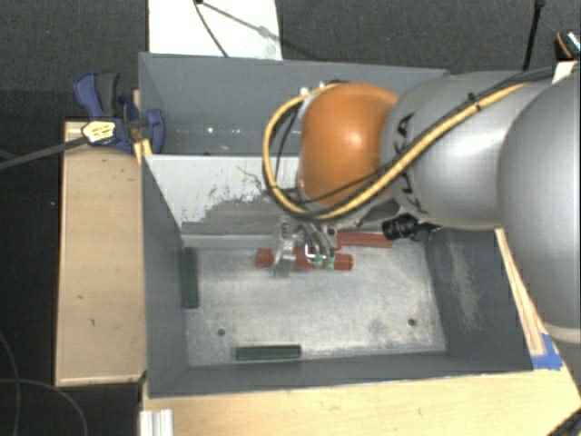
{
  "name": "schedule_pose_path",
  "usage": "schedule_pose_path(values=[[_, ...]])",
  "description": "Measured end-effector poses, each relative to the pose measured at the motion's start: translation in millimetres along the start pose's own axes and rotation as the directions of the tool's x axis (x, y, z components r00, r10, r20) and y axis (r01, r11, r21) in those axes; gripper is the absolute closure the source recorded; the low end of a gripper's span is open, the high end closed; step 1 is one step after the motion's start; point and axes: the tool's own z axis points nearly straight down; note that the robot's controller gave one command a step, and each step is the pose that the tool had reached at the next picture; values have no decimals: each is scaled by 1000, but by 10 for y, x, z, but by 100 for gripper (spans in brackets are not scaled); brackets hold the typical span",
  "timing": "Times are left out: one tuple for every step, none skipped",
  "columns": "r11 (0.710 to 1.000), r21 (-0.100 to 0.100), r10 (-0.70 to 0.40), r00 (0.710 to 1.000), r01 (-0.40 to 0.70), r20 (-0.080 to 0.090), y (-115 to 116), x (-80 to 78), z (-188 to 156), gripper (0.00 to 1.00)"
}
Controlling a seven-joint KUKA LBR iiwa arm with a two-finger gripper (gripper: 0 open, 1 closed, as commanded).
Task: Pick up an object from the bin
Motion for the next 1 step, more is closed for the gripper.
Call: schedule_pose_path(values=[[1000, -5, -17, 1000, 17, 13, 26, 36, -824, 100]])
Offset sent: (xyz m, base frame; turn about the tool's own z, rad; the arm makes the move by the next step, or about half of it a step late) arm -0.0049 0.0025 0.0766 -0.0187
